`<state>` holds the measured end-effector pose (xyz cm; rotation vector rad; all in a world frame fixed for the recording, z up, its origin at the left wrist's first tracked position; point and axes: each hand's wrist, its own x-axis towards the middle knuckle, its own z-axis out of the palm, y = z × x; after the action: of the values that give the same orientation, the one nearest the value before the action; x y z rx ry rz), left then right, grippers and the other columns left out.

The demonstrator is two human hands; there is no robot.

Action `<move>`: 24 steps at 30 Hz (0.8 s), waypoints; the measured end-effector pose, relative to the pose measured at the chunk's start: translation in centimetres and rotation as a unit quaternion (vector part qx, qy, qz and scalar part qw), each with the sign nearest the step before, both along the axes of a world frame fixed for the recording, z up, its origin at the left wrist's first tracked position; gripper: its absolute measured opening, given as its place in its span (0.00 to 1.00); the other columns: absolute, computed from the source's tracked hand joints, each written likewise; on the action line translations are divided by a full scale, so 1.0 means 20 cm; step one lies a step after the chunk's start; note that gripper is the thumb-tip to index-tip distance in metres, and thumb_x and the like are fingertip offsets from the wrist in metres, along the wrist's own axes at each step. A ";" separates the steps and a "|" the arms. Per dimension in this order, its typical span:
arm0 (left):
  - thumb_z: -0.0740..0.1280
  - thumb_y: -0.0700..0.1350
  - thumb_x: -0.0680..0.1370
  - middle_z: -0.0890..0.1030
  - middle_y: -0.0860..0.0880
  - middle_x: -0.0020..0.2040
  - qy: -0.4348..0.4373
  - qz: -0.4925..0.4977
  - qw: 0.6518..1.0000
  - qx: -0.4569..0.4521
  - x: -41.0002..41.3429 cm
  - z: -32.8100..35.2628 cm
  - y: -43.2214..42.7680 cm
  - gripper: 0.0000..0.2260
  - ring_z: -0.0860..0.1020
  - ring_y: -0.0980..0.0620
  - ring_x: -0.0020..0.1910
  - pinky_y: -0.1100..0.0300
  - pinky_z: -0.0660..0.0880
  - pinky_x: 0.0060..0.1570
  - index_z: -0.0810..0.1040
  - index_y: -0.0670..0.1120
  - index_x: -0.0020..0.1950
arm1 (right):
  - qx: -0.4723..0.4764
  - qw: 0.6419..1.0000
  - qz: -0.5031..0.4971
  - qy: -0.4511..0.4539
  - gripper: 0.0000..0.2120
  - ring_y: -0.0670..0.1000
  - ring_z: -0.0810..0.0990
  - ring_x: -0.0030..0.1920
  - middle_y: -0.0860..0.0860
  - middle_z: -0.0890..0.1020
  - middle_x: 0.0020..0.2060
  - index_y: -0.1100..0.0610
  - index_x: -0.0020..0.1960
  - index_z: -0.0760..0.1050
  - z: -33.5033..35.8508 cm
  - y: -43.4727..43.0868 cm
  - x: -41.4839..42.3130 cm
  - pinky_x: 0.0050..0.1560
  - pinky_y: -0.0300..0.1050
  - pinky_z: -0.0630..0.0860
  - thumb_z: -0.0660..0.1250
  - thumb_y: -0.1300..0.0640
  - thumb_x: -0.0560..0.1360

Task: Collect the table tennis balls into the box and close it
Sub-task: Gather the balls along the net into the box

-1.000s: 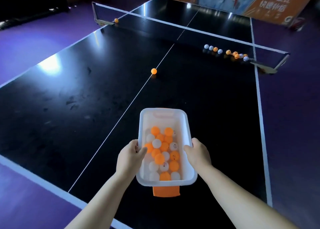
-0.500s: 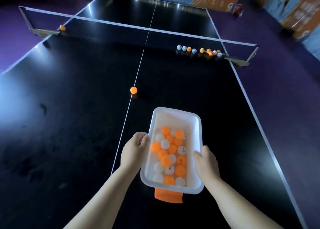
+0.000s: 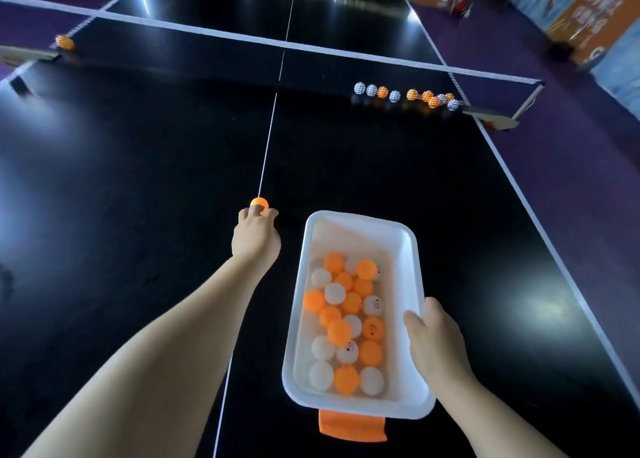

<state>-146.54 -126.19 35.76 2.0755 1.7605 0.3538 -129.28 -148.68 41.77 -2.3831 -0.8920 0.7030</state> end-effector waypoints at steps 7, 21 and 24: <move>0.61 0.33 0.74 0.57 0.46 0.74 0.100 -0.052 0.994 -0.010 0.03 -0.14 0.22 0.29 0.55 0.43 0.73 0.49 0.66 0.63 0.64 0.52 0.72 | -0.011 0.999 0.001 -0.044 0.15 0.50 0.63 0.28 0.50 0.65 0.28 0.55 0.34 0.56 -0.03 0.06 0.01 0.29 0.44 0.60 0.57 0.58 0.77; 0.64 0.52 0.76 0.76 0.55 0.48 -0.302 -0.047 0.947 0.095 0.03 0.31 -0.32 0.14 0.72 0.56 0.50 0.63 0.68 0.47 0.73 0.50 0.60 | -0.040 0.996 0.004 -0.081 0.09 0.55 0.73 0.34 0.52 0.73 0.34 0.58 0.40 0.63 -0.03 0.06 -0.01 0.32 0.46 0.68 0.56 0.56 0.77; 0.66 0.56 0.73 0.76 0.54 0.58 -0.171 -0.155 0.967 0.104 0.02 0.33 -0.49 0.20 0.66 0.51 0.65 0.55 0.63 0.62 0.75 0.50 0.62 | -0.034 0.999 -0.012 -0.027 0.08 0.53 0.76 0.36 0.52 0.75 0.37 0.60 0.45 0.68 0.00 0.03 -0.02 0.35 0.46 0.72 0.58 0.55 0.77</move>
<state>-146.24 -135.92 42.32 2.2253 1.2211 0.7773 -129.64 -147.98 41.80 -2.4800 -0.8736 0.6732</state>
